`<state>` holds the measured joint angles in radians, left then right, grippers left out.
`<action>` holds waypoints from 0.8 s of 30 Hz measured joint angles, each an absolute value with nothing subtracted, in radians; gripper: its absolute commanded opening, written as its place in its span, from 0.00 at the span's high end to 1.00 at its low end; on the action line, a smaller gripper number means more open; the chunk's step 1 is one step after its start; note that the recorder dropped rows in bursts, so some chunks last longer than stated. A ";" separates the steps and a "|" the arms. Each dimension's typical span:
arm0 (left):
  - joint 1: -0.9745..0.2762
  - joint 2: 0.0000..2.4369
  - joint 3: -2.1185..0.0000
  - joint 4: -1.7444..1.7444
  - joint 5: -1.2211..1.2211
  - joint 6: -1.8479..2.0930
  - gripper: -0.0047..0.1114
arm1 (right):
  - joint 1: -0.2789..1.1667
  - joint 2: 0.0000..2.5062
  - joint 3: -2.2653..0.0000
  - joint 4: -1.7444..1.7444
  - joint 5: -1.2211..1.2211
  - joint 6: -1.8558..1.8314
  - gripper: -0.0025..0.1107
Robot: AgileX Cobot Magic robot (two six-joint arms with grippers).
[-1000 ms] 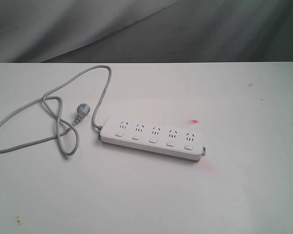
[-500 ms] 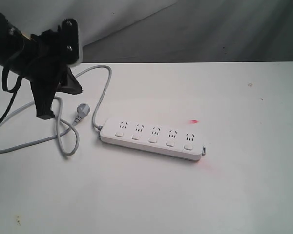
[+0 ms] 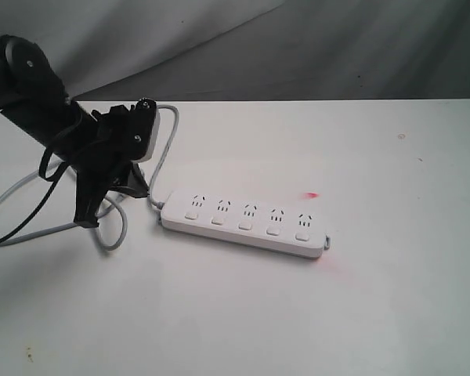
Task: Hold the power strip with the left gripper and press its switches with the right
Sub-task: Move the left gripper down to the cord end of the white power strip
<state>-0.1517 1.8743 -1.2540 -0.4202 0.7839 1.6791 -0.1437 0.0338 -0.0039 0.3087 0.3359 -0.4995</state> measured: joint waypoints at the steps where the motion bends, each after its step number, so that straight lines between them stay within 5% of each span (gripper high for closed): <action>1: -0.152 1.874 -1.254 -0.422 0.781 1.679 0.85 | -0.144 0.034 -0.004 0.309 0.336 -0.500 0.98; 6: -0.152 1.878 -1.254 -0.488 0.764 1.719 0.69 | -0.144 0.034 -0.004 0.309 0.336 -0.500 0.98; 14: -0.152 1.909 -1.254 -0.613 0.731 1.777 0.27 | -0.144 0.034 -0.004 0.309 0.336 -0.500 0.98; 24: -0.152 1.912 -1.254 -0.620 0.680 1.831 0.23 | -0.144 0.034 -0.004 0.309 0.336 -0.500 0.98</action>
<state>-0.1517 1.9115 -1.2540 -0.6196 0.6803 1.8314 -0.1437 0.0338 -0.0039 0.3087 0.3359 -0.4995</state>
